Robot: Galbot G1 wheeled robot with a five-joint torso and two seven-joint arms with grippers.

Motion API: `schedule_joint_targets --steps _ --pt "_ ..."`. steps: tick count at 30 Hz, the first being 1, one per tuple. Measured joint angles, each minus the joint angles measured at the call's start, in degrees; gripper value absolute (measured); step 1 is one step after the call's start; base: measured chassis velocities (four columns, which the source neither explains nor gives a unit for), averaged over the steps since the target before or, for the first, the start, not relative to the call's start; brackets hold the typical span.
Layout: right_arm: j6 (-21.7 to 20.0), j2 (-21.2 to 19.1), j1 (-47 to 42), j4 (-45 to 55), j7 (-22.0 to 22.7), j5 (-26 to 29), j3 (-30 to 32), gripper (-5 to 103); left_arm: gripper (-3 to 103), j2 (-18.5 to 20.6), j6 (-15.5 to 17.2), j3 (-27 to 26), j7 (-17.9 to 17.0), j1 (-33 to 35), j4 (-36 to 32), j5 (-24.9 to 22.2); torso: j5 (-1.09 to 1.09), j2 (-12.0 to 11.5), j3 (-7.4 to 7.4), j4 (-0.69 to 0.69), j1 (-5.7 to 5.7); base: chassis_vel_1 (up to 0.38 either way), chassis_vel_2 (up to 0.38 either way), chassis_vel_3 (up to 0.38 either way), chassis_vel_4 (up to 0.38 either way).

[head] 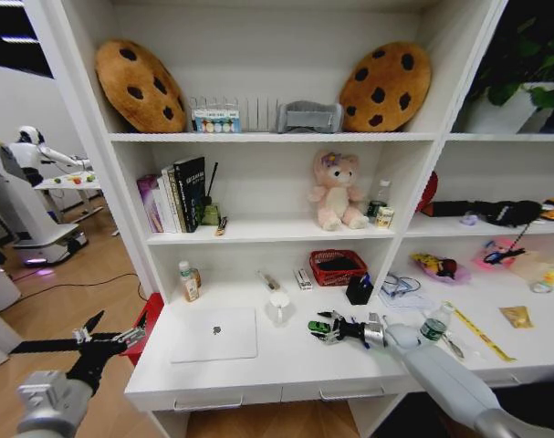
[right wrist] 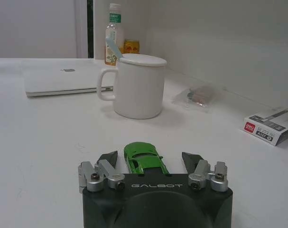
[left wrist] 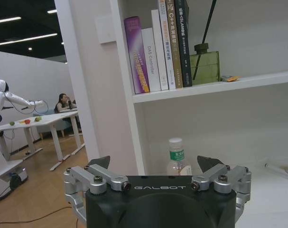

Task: Organize the objects on the table.

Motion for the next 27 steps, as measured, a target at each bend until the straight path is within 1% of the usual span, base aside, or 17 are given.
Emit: schedule_joint_targets --steps 1,2,4,5,7,8,10,12,13,19,20,21,25,27 --pt "0.00 0.00 -0.07 0.00 -0.11 0.00 0.11 72 100 0.00 0.00 0.00 0.00 0.00 0.00 0.00 0.00 0.00 0.00 0.01 0.00 0.000 0.000 0.000 0.000" --pt "0.00 0.00 -0.07 0.00 -0.11 0.00 0.11 72 100 0.00 0.00 0.00 0.00 0.00 0.00 0.00 0.00 0.00 0.00 0.01 0.00 0.000 0.000 0.000 0.000" --pt "-0.03 -0.15 -0.27 0.23 -0.39 0.01 0.47 61 100 0.00 0.00 0.00 0.00 0.00 0.00 0.00 0.03 -0.01 0.02 0.02 0.00 0.000 0.000 0.000 0.000" --pt "-0.03 -0.15 -0.27 0.23 -0.39 0.01 0.47 61 100 0.00 0.00 0.00 0.00 0.00 0.00 0.00 0.03 -0.01 0.02 0.02 0.00 0.000 0.000 0.000 0.000" --pt "-0.13 -0.42 -0.62 0.43 -0.64 0.08 0.91 50 100 0.00 0.00 0.00 0.00 0.00 0.00 0.00 0.03 -0.02 0.02 0.02 0.01 0.000 0.000 0.000 0.000" --pt "-0.13 -0.42 -0.62 0.43 -0.64 0.08 0.91 50 100 0.00 0.00 0.00 0.00 0.00 0.00 0.00 0.03 -0.02 0.02 0.02 0.01 0.000 0.000 0.000 0.000" --pt "-0.20 -0.56 -0.98 0.59 -0.76 0.14 1.26 39 100 0.00 0.00 0.00 0.00 0.00 0.00 0.00 0.03 -0.02 0.03 0.02 0.02 0.000 0.000 0.000 0.000" --pt "-0.37 -0.68 -1.50 1.02 -0.75 0.25 1.80 39 100 0.00 0.00 0.00 0.00 0.00 0.00 0.00 0.03 -0.02 0.03 0.03 0.02 0.000 0.000 0.000 0.000" --pt "-0.51 -0.81 -1.90 1.39 -0.75 0.35 2.16 36 100 0.00 0.00 0.00 0.00 0.00 0.00 0.00 0.03 -0.03 0.03 0.02 0.03 0.000 0.000 0.000 0.000" --pt "-1.60 -1.95 -3.98 4.11 -0.71 1.48 3.68 36 100 0.00 0.00 0.00 0.00 0.00 0.00 0.00 0.05 -0.05 0.05 -0.01 0.04 0.000 0.000 0.000 0.000" --pt "-2.21 -2.97 -4.97 6.59 -0.54 2.44 5.01 36 100 0.00 0.00 0.00 0.00 0.00 0.00 0.00 0.08 -0.05 0.06 -0.04 0.05 0.000 0.000 0.000 0.000" --pt "-2.38 -3.57 -5.26 7.79 -0.41 2.92 5.86 36 100 0.00 0.00 0.00 0.00 0.00 0.00 -0.01 0.05 -0.05 0.05 -0.02 0.04 0.000 0.000 0.000 0.000" --pt "-2.72 -4.70 -5.77 9.98 -0.27 3.73 7.12 36 100 0.01 0.00 0.00 0.00 0.00 0.00 0.00 0.02 -0.05 0.05 -0.01 0.04 0.000 0.000 0.000 0.000" --pt "-3.40 -7.26 -6.58 14.46 0.09 5.94 9.22 36 100 0.01 0.00 0.00 0.00 0.00 0.00 0.00 0.05 -0.05 0.04 0.00 0.04 0.000 0.000 0.000 0.000"
